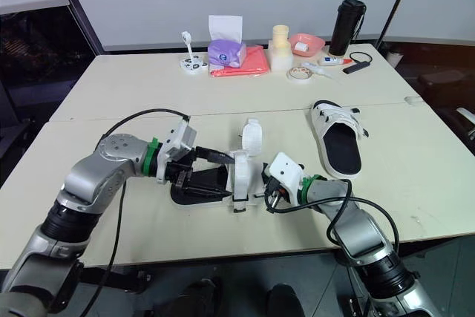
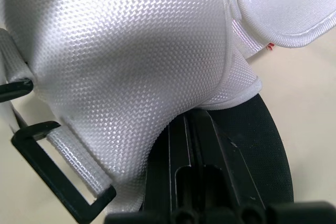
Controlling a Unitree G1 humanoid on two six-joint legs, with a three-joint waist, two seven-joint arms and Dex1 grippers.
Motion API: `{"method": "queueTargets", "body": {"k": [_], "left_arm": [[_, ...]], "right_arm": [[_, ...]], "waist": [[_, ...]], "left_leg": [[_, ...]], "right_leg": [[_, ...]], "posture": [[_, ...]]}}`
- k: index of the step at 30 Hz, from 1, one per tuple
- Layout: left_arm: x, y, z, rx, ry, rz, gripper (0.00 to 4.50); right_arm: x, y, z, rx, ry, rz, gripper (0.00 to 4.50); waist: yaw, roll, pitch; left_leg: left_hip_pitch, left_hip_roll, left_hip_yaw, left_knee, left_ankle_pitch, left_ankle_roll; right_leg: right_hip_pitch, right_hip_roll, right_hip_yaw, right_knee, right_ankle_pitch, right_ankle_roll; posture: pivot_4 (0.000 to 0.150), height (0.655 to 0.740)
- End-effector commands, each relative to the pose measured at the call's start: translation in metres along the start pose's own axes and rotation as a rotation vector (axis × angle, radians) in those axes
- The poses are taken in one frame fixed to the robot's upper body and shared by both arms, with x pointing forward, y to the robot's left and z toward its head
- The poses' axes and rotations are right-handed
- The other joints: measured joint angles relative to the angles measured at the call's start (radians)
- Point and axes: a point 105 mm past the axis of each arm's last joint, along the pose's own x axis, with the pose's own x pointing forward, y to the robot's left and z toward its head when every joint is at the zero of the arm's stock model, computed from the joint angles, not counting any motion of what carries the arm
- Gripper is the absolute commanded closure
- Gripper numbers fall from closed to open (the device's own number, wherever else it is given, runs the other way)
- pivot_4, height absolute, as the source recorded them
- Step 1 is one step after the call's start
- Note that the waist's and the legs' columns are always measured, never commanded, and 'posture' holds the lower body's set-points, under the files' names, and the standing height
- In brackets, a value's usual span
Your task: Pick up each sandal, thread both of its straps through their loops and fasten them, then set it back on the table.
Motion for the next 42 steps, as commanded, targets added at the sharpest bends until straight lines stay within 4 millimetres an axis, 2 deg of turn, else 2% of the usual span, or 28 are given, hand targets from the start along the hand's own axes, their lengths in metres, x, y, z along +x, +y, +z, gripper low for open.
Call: {"method": "queueTargets", "body": {"k": [1, 5, 9, 21, 30, 40, 42], "left_arm": [[-0.007, -0.009, -0.012, -0.020, 0.035, -0.012, 0.69], [-0.010, -0.014, -0.029, -0.054, 0.069, -0.005, 0.69], [-0.008, -0.022, -0.034, -0.077, 0.069, -0.023, 0.69], [0.023, -0.028, -0.060, -0.178, 0.036, -0.008, 0.69], [0.042, -0.015, -0.060, -0.100, 0.007, 0.060, 0.69], [0.063, -0.013, -0.060, -0.165, -0.067, 0.071, 0.69], [0.064, -0.013, -0.057, -0.170, -0.077, 0.073, 1.23]], "right_arm": [[0.006, 0.012, -0.007, 0.017, 0.024, 0.059, 4.50], [0.006, 0.013, -0.007, 0.016, 0.026, 0.067, 4.50], [0.006, 0.014, -0.008, 0.016, 0.028, 0.072, 4.50], [0.005, 0.014, -0.009, 0.018, 0.035, 0.071, 4.50], [0.002, 0.015, -0.009, 0.023, 0.037, 0.067, 4.50], [0.001, 0.017, -0.009, 0.028, 0.043, 0.067, 4.50], [0.001, 0.017, -0.009, 0.029, 0.043, 0.066, 4.50]], "waist": [[0.003, 0.000, 0.000], [0.007, 0.000, 0.000], [0.006, 0.000, 0.000], [0.008, 0.000, 0.000], [0.014, 0.000, 0.000], [0.016, 0.000, 0.000], [0.015, 0.000, 0.000]], "left_leg": [[0.000, 0.000, 0.000, 0.000, 0.000, 0.000], [0.000, 0.001, 0.000, 0.000, 0.000, 0.000], [0.000, 0.002, 0.000, 0.000, 0.000, 0.000], [0.000, 0.003, 0.000, -0.001, 0.000, 0.000], [0.000, 0.003, 0.000, 0.000, 0.000, 0.000], [0.000, 0.003, 0.000, 0.001, 0.000, 0.000], [0.000, 0.003, 0.000, 0.001, 0.000, 0.000]], "right_leg": [[0.000, 0.000, 0.000, 0.000, 0.000, 0.000], [0.000, 0.001, 0.000, 0.000, 0.001, -0.001], [0.000, 0.002, 0.000, -0.001, 0.000, -0.002], [-0.001, 0.002, 0.000, -0.001, 0.000, -0.004], [0.000, 0.002, 0.000, -0.001, -0.001, -0.005], [0.001, 0.002, 0.000, -0.001, -0.001, -0.006], [0.001, 0.002, 0.000, -0.001, -0.001, -0.006]], "posture": [[0.150, 0.7400], [0.150, 0.7400], [0.150, 0.7400], [0.150, 0.7400], [0.150, 0.7400], [0.150, 0.7400], [0.150, 0.7400]]}}
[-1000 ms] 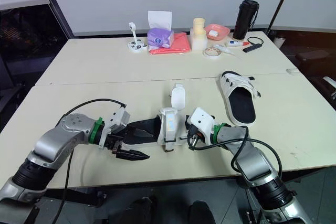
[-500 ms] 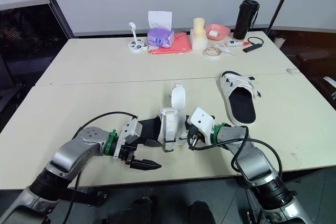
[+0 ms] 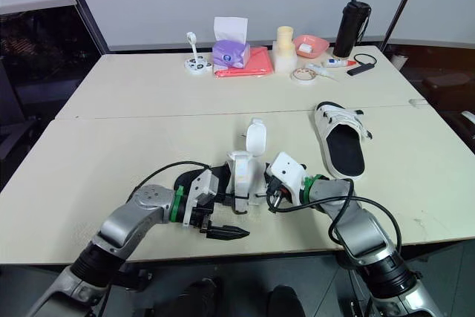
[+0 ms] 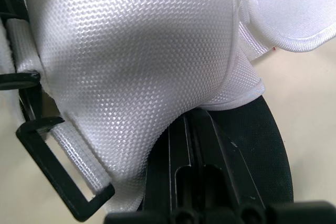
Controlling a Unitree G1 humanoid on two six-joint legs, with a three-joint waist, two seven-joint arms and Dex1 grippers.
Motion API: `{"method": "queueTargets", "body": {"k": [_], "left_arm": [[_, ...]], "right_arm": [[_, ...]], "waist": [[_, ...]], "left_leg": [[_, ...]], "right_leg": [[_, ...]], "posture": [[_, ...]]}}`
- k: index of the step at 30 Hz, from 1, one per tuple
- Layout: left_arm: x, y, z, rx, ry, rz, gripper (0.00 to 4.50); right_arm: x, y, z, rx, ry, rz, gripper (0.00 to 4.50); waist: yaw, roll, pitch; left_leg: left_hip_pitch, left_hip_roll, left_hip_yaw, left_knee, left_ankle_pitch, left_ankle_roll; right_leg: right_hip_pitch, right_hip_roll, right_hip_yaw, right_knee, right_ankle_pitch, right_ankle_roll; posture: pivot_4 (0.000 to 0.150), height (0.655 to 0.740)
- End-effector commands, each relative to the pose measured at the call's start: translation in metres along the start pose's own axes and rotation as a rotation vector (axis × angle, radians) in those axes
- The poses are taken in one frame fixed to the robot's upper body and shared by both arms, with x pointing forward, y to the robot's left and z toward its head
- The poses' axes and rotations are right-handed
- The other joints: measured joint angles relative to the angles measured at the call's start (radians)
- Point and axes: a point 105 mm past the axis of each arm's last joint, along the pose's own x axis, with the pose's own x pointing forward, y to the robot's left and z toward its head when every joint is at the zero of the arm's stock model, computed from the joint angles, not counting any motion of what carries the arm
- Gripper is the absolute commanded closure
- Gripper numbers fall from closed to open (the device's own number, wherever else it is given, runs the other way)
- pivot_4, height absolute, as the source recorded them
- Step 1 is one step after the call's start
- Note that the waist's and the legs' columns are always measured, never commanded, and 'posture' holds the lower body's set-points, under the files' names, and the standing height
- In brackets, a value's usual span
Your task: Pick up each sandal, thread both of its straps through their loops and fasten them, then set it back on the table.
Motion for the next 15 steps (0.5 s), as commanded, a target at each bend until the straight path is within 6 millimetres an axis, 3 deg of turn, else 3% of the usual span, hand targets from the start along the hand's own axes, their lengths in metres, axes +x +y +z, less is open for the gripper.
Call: {"method": "queueTargets", "body": {"k": [1, 6, 7, 15], "left_arm": [[-0.002, 0.009, 0.005, 0.012, -0.010, 0.054, 1.58], [-0.005, 0.008, 0.006, 0.010, -0.013, 0.058, 4.23], [-0.007, 0.006, 0.005, 0.007, -0.003, 0.048, 4.45], [-0.033, -0.042, 0.013, -0.118, 0.031, -0.208, 4.45]], "right_arm": [[0.005, 0.019, -0.006, 0.020, 0.022, 0.070, 4.50], [0.005, 0.020, -0.007, 0.024, 0.022, 0.069, 4.50], [0.005, 0.020, -0.007, 0.024, 0.022, 0.070, 4.50], [0.005, 0.020, -0.007, 0.017, 0.023, 0.072, 4.50]], "waist": [[0.000, 0.000, 0.000], [-0.003, 0.000, 0.000], [-0.004, 0.000, 0.000], [-0.009, 0.000, 0.000]], "left_leg": [[0.000, 0.000, 0.000, 0.000, 0.000, 0.000], [-0.001, 0.000, 0.000, -0.001, 0.000, 0.000], [-0.001, 0.000, 0.000, -0.001, 0.000, 0.000], [-0.001, 0.001, 0.001, -0.003, -0.001, -0.001]], "right_leg": [[0.000, 0.000, 0.000, 0.000, 0.000, 0.000], [-0.001, 0.000, 0.000, 0.000, 0.001, 0.002], [-0.001, 0.000, 0.000, 0.000, 0.001, 0.002], [-0.003, 0.001, 0.000, 0.000, 0.000, 0.001]], "posture": [[0.150, 0.7400], [0.150, 0.7400], [0.150, 0.7400], [0.150, 0.7400]]}}
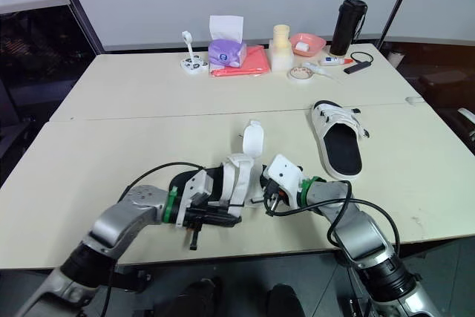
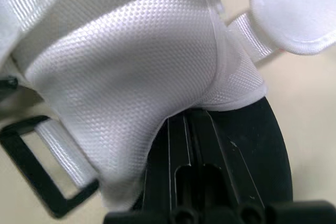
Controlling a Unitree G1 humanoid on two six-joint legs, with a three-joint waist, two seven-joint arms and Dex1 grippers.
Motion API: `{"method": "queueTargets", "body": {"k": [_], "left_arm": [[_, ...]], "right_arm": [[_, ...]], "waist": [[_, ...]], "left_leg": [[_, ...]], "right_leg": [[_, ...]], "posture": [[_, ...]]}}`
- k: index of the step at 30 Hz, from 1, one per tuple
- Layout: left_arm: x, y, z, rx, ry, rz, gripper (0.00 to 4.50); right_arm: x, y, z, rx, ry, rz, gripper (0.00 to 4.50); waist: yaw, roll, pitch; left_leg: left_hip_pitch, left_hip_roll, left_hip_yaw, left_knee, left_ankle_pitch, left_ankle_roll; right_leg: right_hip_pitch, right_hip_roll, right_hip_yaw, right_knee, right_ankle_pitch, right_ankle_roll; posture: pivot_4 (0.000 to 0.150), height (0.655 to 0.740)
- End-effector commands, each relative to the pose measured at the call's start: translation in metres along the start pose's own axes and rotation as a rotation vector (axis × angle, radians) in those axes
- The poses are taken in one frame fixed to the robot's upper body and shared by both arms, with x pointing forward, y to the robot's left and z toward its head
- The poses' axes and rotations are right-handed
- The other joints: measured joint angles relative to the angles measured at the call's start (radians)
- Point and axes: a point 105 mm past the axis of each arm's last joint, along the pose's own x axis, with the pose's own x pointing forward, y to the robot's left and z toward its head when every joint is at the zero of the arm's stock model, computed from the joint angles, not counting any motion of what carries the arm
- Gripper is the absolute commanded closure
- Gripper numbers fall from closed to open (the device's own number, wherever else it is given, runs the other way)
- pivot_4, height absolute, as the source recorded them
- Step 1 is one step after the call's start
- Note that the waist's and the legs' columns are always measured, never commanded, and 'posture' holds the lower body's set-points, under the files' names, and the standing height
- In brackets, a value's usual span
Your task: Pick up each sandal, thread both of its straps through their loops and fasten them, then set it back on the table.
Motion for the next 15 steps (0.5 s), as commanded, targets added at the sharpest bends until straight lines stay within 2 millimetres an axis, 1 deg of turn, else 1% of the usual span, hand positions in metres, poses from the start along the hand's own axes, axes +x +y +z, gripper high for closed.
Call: {"method": "queueTargets", "body": {"k": [1, 3, 5, 9, 11, 15], "left_arm": [[-0.009, -0.035, 0.021, -0.024, -0.049, -0.184, 4.45], [-0.012, -0.043, 0.027, -0.049, -0.056, -0.218, 4.45], [-0.013, -0.045, 0.036, -0.073, -0.092, -0.227, 4.45], [-0.009, -0.045, 0.054, -0.099, -0.175, -0.224, 4.45], [-0.007, -0.050, 0.061, -0.117, -0.202, -0.249, 4.45], [-0.005, -0.054, 0.066, -0.155, -0.222, -0.269, 4.45]], "right_arm": [[0.004, 0.009, -0.012, 0.027, 0.041, 0.038, 4.50], [0.004, 0.008, -0.012, 0.024, 0.040, 0.038, 4.50], [0.005, 0.008, -0.011, 0.022, 0.038, 0.037, 4.50], [0.005, 0.007, -0.011, 0.018, 0.036, 0.037, 4.50], [0.005, 0.007, -0.010, 0.016, 0.036, 0.038, 4.50], [0.005, 0.005, -0.009, 0.015, 0.035, 0.036, 4.50]], "waist": [[0.000, 0.000, 0.000], [0.002, 0.000, 0.000], [0.003, 0.000, 0.000], [0.003, 0.000, 0.000], [0.002, 0.000, 0.000], [0.001, 0.000, 0.000]], "left_leg": [[0.000, 0.000, 0.000, 0.000, 0.000, 0.000], [0.000, 0.001, 0.000, 0.000, 0.000, 0.000], [0.000, 0.001, 0.000, 0.000, 0.000, 0.000], [0.000, 0.001, 0.000, 0.000, 0.000, 0.000], [0.000, 0.001, 0.000, 0.000, 0.000, 0.000], [0.000, 0.001, 0.000, 0.000, 0.000, 0.000]], "right_leg": [[0.000, 0.000, 0.000, 0.000, 0.000, 0.000], [0.000, 0.001, 0.000, 0.000, -0.001, -0.001], [0.000, 0.001, 0.000, 0.000, -0.002, -0.003], [0.000, 0.001, 0.000, 0.000, -0.002, -0.003], [0.000, 0.001, 0.000, 0.000, -0.001, -0.002], [0.000, 0.001, 0.000, 0.000, -0.001, -0.002]], "posture": [[0.150, 0.7400], [0.150, 0.7400], [0.150, 0.7400], [0.150, 0.7400], [0.150, 0.7400], [0.150, 0.7400]]}}
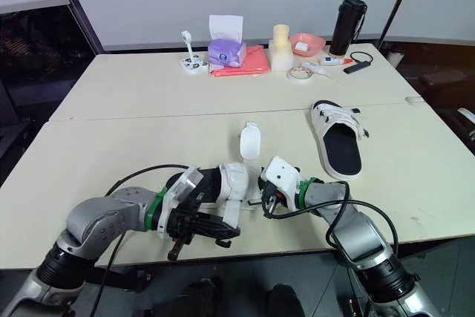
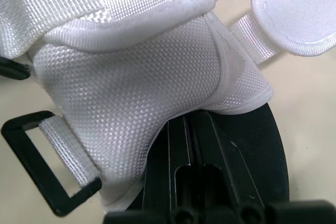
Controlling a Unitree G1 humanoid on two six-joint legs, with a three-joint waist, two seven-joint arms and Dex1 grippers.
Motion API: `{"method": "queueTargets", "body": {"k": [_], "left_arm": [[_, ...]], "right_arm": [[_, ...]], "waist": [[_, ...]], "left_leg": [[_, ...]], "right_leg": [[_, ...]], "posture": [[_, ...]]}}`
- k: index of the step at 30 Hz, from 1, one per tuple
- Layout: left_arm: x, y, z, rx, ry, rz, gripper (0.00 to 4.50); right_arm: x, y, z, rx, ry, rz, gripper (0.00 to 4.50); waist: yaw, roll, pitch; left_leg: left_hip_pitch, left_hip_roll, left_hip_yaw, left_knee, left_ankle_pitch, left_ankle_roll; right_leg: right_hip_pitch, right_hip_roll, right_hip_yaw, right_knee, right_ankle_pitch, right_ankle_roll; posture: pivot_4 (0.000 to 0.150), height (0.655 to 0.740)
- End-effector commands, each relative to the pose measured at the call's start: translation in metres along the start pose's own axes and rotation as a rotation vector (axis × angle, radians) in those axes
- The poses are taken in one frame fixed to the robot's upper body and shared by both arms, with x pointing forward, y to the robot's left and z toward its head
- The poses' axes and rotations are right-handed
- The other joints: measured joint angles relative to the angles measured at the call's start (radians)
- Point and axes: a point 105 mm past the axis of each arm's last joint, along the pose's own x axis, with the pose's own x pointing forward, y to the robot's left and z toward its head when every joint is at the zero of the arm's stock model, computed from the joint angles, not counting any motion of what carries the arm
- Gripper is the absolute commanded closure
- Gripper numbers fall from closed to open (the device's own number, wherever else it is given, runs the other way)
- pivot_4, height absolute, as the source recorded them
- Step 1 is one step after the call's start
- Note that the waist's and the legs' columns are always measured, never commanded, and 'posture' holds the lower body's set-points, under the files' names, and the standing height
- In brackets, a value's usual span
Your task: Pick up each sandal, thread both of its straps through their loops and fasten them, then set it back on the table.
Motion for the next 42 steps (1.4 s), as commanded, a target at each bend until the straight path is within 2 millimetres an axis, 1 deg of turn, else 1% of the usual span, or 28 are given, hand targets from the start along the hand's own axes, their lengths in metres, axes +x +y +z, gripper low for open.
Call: {"method": "queueTargets", "body": {"k": [1, 5, 8, 11, 16, 21, 26, 30, 33, 37, 38, 40, 42], "left_arm": [[0.004, -0.021, 0.017, 0.054, -0.038, -0.093, 4.45], [-0.001, -0.021, 0.006, -0.003, -0.030, -0.084, 4.45], [-0.003, -0.025, 0.007, -0.017, -0.058, -0.090, 4.45], [-0.004, -0.028, 0.017, -0.019, -0.112, -0.109, 4.45], [-0.003, -0.025, 0.034, 0.020, -0.153, -0.096, 4.45], [-0.002, -0.011, 0.054, 0.056, -0.219, -0.040, 4.45], [0.002, 0.012, 0.064, 0.046, -0.259, 0.061, 4.45], [0.002, 0.028, 0.063, -0.007, -0.277, 0.130, 4.45], [0.001, 0.029, 0.061, -0.040, -0.288, 0.135, 4.45], [-0.003, 0.039, 0.056, -0.108, -0.322, 0.192, 4.45], [-0.004, 0.041, 0.056, -0.126, -0.334, 0.199, 4.19], [-0.006, 0.043, 0.057, -0.166, -0.368, 0.205, 3.53], [-0.007, 0.045, 0.058, -0.181, -0.383, 0.219, 2.57]], "right_arm": [[0.004, 0.006, -0.010, 0.023, 0.036, 0.030, 4.50], [0.005, 0.006, -0.010, 0.025, 0.037, 0.035, 4.50], [0.005, 0.008, -0.010, 0.025, 0.040, 0.041, 4.50], [0.004, 0.006, -0.011, 0.026, 0.041, 0.042, 4.50], [0.005, 0.004, -0.011, 0.022, 0.043, 0.043, 4.50], [0.006, 0.002, -0.010, 0.020, 0.038, 0.038, 4.50], [0.006, 0.002, -0.009, 0.018, 0.035, 0.035, 4.50], [0.007, 0.001, -0.010, 0.017, 0.036, 0.030, 4.50], [0.006, 0.001, -0.010, 0.017, 0.038, 0.029, 4.50], [0.006, 0.002, -0.012, 0.015, 0.041, 0.029, 4.50], [0.006, 0.002, -0.012, 0.015, 0.041, 0.029, 4.50], [0.006, 0.002, -0.012, 0.013, 0.041, 0.031, 4.50], [0.007, 0.002, -0.012, 0.010, 0.042, 0.033, 4.50]], "waist": [[0.000, 0.000, 0.000], [0.000, 0.000, 0.000], [0.001, 0.000, 0.000], [0.003, 0.000, 0.000], [0.005, 0.000, 0.000], [0.005, 0.000, 0.000], [0.007, -0.001, 0.000], [0.007, -0.001, 0.000], [0.007, -0.001, 0.000], [0.011, -0.001, 0.000], [0.011, -0.001, 0.000], [0.011, -0.001, 0.000], [0.010, -0.001, 0.000]], "left_leg": [[0.000, 0.000, 0.000, 0.000, 0.000, 0.000], [0.000, 0.000, 0.000, 0.000, 0.000, 0.000], [0.000, 0.000, 0.000, 0.000, 0.000, 0.000], [0.000, 0.000, 0.000, 0.000, 0.000, 0.000], [0.000, 0.000, 0.000, 0.000, 0.000, 0.000], [0.000, 0.000, 0.001, 0.000, 0.000, 0.000], [0.000, 0.000, 0.001, 0.001, 0.000, 0.000], [0.000, 0.000, 0.001, 0.001, 0.000, 0.000], [0.000, 0.000, 0.001, 0.001, 0.000, 0.000], [0.000, 0.000, 0.000, 0.002, 0.000, 0.000], [0.000, -0.001, 0.000, 0.002, 0.000, 0.000], [0.000, -0.001, 0.000, 0.002, 0.000, 0.000], [0.000, -0.001, 0.000, 0.002, 0.000, 0.000]], "right_leg": [[0.000, 0.000, 0.000, 0.000, 0.000, 0.000], [0.000, 0.000, 0.000, 0.000, -0.001, -0.001], [0.000, 0.000, 0.000, 0.000, -0.001, -0.002], [0.000, 0.000, 0.000, 0.000, -0.001, -0.002], [0.000, 0.000, 0.000, 0.000, -0.001, -0.002], [0.000, 0.000, 0.000, 0.000, -0.001, -0.002], [0.000, 0.000, 0.000, 0.000, -0.001, -0.002], [0.001, 0.000, 0.000, 0.000, -0.001, -0.002], [0.001, 0.000, 0.000, 0.000, 0.000, -0.001], [0.001, 0.000, 0.000, 0.000, 0.000, -0.001], [0.001, 0.000, 0.000, 0.000, 0.000, 0.000], [0.002, 0.000, 0.000, 0.000, 0.000, 0.000], [0.002, 0.000, 0.000, 0.000, 0.000, 0.000]], "posture": [[0.150, 0.7400], [0.150, 0.7400], [0.150, 0.7400], [0.150, 0.7400], [0.150, 0.7400], [0.150, 0.7400], [0.150, 0.7400], [0.150, 0.7400], [0.150, 0.7400], [0.150, 0.7400], [0.150, 0.7400], [0.150, 0.7400], [0.150, 0.7400]]}}
